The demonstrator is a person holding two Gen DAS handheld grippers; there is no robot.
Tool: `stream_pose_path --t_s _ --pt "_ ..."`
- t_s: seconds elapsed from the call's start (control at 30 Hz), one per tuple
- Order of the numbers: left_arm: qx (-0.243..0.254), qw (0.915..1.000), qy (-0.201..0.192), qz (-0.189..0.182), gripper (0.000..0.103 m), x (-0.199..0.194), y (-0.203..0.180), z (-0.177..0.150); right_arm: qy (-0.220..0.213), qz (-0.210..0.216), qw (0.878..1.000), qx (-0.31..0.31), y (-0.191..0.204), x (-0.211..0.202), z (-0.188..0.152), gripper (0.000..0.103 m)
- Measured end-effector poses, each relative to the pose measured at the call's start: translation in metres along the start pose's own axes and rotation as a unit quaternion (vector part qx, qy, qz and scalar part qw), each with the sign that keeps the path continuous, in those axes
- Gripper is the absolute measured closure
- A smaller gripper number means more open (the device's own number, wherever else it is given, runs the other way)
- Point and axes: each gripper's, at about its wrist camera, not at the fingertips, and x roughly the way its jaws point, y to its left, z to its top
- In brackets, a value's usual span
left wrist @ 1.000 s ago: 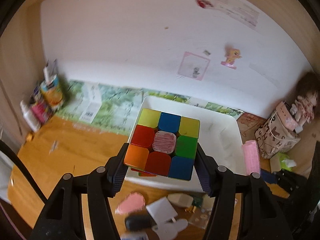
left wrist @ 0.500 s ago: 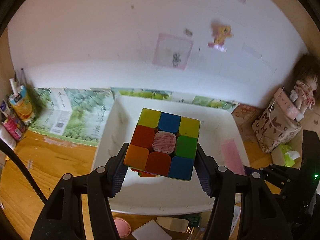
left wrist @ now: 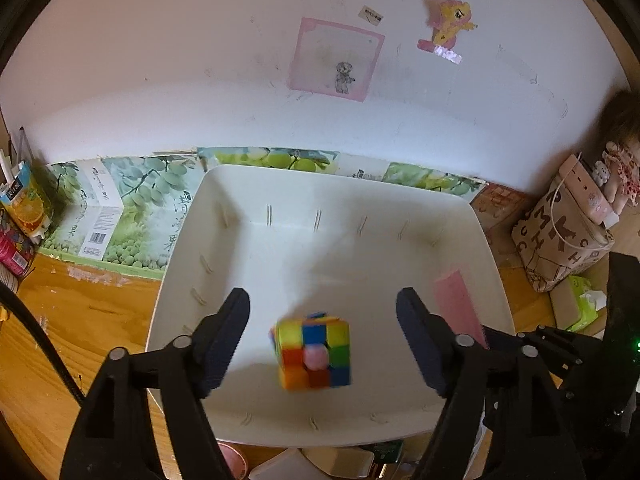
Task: Organize rigid objects
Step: 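Open both grippers to drop the cube and the curlers into the bin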
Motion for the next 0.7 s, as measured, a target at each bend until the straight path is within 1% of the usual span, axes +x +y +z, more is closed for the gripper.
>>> stream_pose_path --t_s 0.03,0.1,0.17,0.2,0.23,0.27,0.4,0.53,0.7 --pt "-0.001 1.0000 0.000 0.000 0.022 -0.001 0.000 0.000 0.002 0.000 1.000 0.002 -0.001 0.001 0.000 0.073" --pt "-0.002 1.0000 -0.003 0.004 0.020 -0.004 0.002 0.001 0.003 0.001 1.000 0.005 -0.001 0.001 -0.001 0.065" --pt "-0.004 0.9999 -0.011 0.004 0.020 -0.010 0.004 0.002 -0.001 -0.001 1.000 0.009 -0.002 -0.001 0.000 0.039" --pt "-0.006 0.9999 -0.015 0.001 0.020 -0.013 0.005 0.003 -0.005 -0.003 1.000 0.009 -0.001 -0.003 0.000 0.034" --pt "-0.008 0.9998 -0.021 -0.002 0.020 -0.016 0.005 0.004 -0.009 -0.005 1.000 0.010 -0.001 -0.005 -0.001 0.027" --pt "-0.010 0.9995 -0.029 -0.005 0.020 -0.023 0.006 0.004 -0.011 -0.006 1.000 0.011 0.000 -0.008 -0.001 0.024" --pt "-0.010 0.9985 -0.053 -0.005 0.020 -0.043 0.005 0.005 -0.022 -0.006 1.000 0.016 0.003 -0.020 -0.002 0.024" --pt "-0.025 0.9970 -0.074 -0.001 0.020 -0.068 0.006 0.003 -0.044 -0.006 0.999 0.018 0.007 -0.040 -0.004 0.024" --pt "-0.031 0.9936 -0.109 -0.004 0.020 -0.101 0.007 -0.003 -0.069 -0.009 0.997 0.016 0.016 -0.064 -0.010 0.023"
